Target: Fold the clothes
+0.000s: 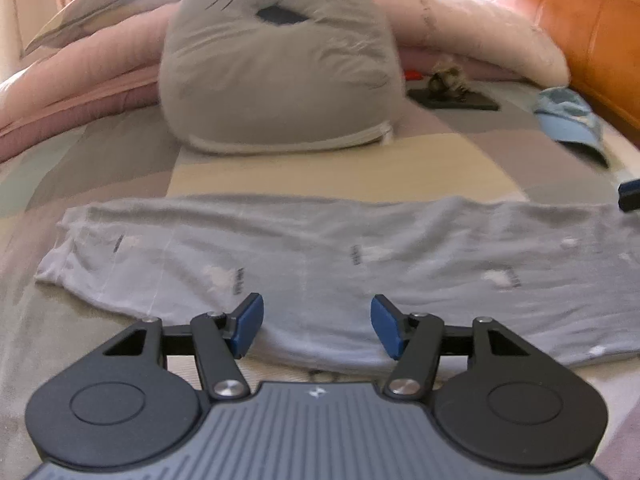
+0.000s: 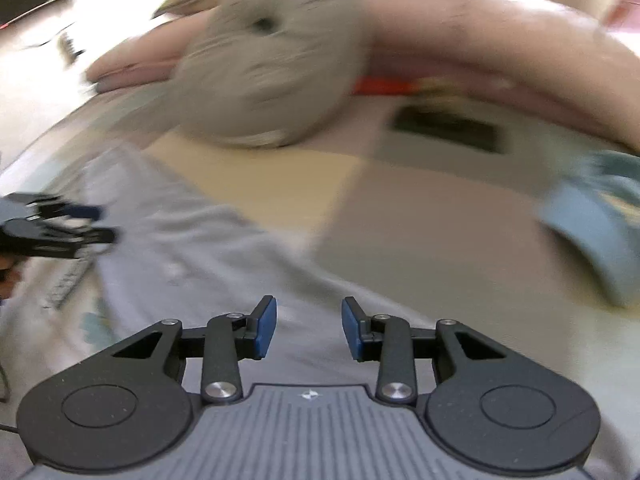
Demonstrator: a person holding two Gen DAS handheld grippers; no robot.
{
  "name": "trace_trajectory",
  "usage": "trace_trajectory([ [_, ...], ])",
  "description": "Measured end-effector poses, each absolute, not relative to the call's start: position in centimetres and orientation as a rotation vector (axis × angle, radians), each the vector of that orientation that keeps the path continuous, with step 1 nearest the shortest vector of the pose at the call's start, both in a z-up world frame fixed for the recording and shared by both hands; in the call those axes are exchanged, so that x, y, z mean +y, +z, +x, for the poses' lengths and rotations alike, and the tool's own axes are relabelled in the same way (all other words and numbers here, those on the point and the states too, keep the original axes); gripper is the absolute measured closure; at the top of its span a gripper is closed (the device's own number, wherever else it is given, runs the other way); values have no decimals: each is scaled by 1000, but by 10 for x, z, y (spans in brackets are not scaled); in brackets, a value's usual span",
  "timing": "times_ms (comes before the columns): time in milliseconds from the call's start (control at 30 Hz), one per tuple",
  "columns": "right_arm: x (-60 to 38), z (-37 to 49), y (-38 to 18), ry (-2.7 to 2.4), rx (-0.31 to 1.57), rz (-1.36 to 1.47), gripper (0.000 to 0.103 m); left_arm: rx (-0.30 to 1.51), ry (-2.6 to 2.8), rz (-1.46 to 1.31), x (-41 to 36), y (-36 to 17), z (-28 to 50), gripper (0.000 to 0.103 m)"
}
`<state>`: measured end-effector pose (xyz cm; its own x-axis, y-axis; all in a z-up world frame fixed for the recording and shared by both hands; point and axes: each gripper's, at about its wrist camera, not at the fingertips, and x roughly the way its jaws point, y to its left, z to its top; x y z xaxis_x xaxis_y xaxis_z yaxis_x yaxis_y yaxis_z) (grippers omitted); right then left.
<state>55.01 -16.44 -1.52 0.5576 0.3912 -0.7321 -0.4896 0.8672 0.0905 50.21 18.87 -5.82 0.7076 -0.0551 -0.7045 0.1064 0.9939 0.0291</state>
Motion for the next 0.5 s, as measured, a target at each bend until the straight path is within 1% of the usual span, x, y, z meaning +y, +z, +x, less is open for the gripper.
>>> trace_trajectory([
  [100, -221, 552, -8, 391, 812, -225, 56, 769, -121, 89, 174, -49, 499, 42],
  [167, -251, 559, -14, 390, 834, -278, 54, 772, -149, 96, 163, -45, 498, 41],
  [267, -294, 569, -26, 413, 881, -333, 54, 784, -180, 97, 147, -44, 499, 41],
  [367, -310, 581, -46, 470, 921, -337, 54, 794, -200, 110, 134, -44, 500, 41],
  [400, -312, 585, -51, 492, 937, -322, 56, 796, -205, 116, 130, -44, 500, 41],
  [433, -314, 587, -53, 526, 947, -289, 75, 797, -211, 122, 126, -44, 499, 41],
  [467, -315, 586, -52, 563, 952, -266, 99, 797, -216, 124, 124, -43, 499, 41],
  [500, -314, 585, -50, 597, 958, -258, 100, 798, -220, 125, 122, -43, 500, 41],
])
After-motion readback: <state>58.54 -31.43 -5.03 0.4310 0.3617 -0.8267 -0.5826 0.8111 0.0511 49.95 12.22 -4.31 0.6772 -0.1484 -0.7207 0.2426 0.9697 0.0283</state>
